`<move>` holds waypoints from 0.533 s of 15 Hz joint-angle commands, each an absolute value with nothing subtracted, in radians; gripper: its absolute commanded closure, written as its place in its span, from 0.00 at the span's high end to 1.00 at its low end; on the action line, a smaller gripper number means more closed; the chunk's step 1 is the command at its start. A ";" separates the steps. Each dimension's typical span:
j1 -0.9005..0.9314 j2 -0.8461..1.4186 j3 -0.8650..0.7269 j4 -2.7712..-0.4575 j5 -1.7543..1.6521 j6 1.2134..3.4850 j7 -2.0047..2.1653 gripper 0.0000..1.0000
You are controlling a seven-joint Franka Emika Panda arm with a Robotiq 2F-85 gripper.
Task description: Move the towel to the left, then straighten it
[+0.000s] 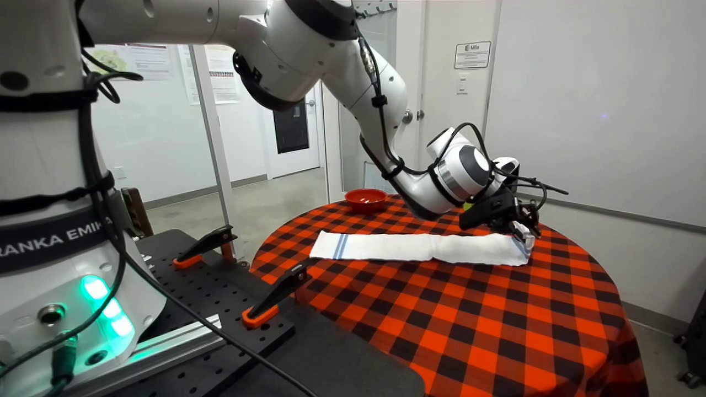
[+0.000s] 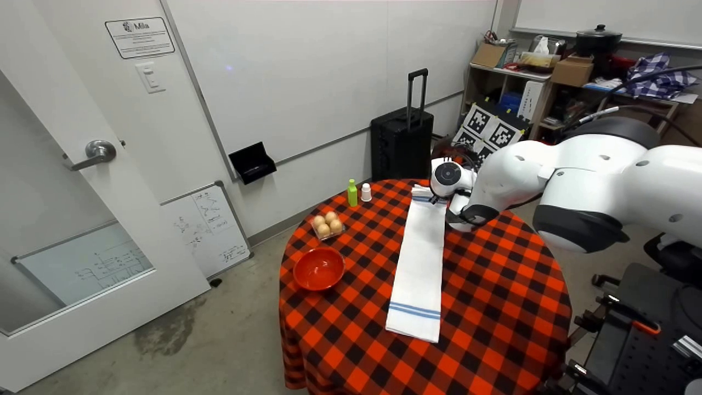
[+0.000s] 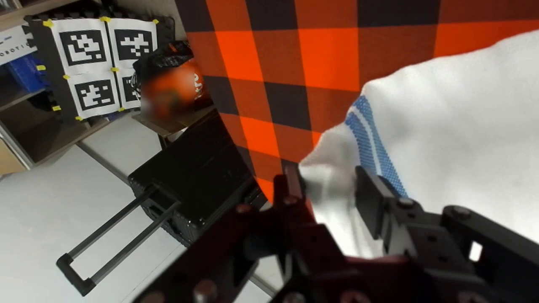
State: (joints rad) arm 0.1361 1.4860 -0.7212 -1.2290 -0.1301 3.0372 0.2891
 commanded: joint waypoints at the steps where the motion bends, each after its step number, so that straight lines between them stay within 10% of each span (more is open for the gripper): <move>1: 0.127 1.486 -0.741 -1.208 -0.220 3.035 0.372 0.69; 5: 0.134 1.486 -0.760 -1.218 -0.290 3.036 0.458 0.99; 8: 0.128 1.486 -0.724 -1.213 -0.261 3.020 0.468 1.00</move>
State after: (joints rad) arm 0.1353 1.4863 -0.7484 -1.2259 -0.2563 3.0373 0.4349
